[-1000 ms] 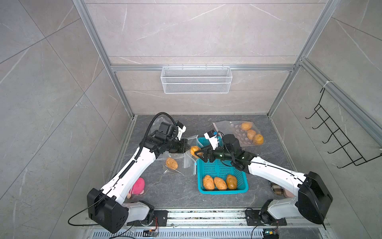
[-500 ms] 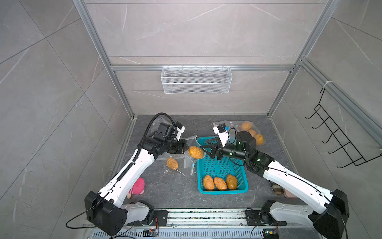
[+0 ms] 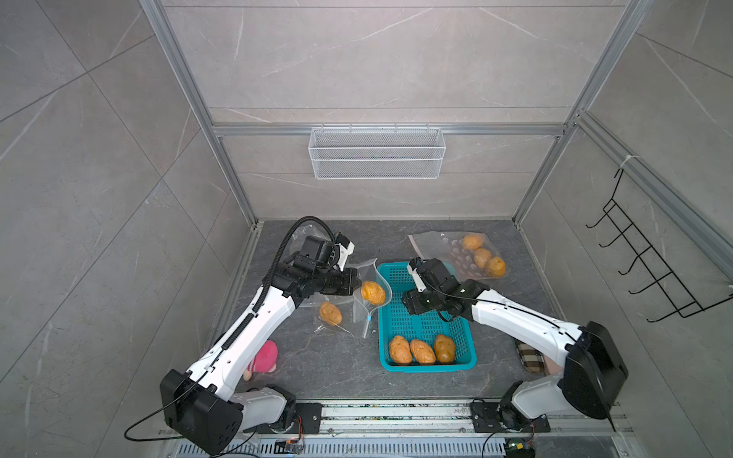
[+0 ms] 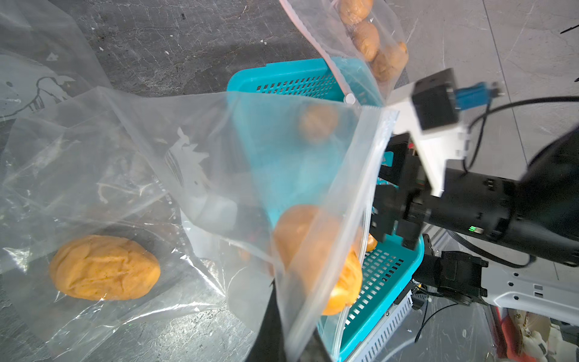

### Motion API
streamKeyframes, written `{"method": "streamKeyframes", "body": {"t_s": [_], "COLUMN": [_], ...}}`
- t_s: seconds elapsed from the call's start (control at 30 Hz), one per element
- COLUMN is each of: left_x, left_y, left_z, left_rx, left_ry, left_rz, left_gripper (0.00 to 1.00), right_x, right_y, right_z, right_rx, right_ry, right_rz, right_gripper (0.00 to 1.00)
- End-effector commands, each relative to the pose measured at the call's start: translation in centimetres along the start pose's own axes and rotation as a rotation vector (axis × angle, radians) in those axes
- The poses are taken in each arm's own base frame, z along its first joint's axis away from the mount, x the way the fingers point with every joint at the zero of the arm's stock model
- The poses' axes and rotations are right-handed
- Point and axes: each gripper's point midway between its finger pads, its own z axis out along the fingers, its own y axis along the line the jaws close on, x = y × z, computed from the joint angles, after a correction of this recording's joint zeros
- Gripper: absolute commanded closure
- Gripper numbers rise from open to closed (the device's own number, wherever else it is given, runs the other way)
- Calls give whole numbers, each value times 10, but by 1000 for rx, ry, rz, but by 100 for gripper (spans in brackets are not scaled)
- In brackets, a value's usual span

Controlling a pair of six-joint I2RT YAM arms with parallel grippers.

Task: Put the potatoes into a zipper bag and zip it
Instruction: Place the potato into the zipper food storage bag, then pick up the potato from the basket.

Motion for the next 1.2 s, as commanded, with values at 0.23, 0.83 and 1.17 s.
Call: {"method": "streamKeyframes", "body": {"t_s": [0.23,0.83,1.17], "left_x": [-1,2,2], "left_y": [-2,-3,-2], "left_z": [-6,-2,0], "left_rx": [0,16,17], "left_ry": [-18,2,8], "left_rz": [26,23,20], "left_gripper": [100,100,100], "right_x": [-14,-25,-13], "right_y": [-40,-72,-84], "right_z": [36,79,91], "right_rx": [319,571,642], "right_ry": [106,175,221], "right_rz": [-67,-176,-196], "right_gripper": [26,21,31]}}
